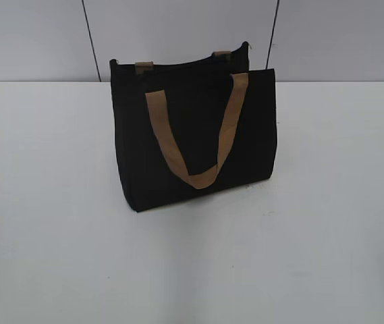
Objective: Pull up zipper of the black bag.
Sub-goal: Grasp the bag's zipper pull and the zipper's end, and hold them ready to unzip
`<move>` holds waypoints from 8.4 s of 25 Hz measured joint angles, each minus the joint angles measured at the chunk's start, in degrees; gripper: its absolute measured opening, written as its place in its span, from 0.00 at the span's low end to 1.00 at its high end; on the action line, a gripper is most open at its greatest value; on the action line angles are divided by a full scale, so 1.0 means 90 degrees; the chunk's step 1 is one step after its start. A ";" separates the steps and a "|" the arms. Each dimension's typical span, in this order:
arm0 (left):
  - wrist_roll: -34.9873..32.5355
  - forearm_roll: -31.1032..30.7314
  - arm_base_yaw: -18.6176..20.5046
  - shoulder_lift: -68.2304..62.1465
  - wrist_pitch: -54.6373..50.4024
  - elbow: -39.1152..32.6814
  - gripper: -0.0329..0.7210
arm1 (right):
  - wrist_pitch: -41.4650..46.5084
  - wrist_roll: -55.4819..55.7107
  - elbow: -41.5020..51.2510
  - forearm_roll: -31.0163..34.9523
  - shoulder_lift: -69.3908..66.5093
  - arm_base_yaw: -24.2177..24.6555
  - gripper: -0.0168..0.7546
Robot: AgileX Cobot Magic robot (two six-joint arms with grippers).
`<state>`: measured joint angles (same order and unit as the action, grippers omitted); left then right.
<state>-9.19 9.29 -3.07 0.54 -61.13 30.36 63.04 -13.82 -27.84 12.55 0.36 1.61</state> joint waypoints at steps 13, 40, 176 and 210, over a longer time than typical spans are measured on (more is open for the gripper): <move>0.0000 0.0042 0.0000 -0.0646 0.0083 0.0030 0.57 | -0.0058 0.0006 -0.0068 0.0011 -0.0402 0.0000 0.56; -1.1199 0.7885 0.0000 -0.8133 0.3183 0.0202 0.52 | -0.0393 -0.1891 -0.4231 0.1048 -0.6694 0.0000 0.56; -1.4208 1.0000 -0.0937 -0.9563 0.4457 0.2208 0.08 | -0.1634 -0.0707 -0.8739 0.1393 -1.3238 -0.3988 0.03; -0.7192 0.3313 -0.0633 -0.9557 0.3690 0.2208 0.08 | -0.1003 -0.0573 -0.8739 0.1130 -1.3041 -0.3318 0.02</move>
<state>-73.92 39.11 -8.76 -85.47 -27.92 50.23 54.02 -18.97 -106.49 22.72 -117.01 -28.25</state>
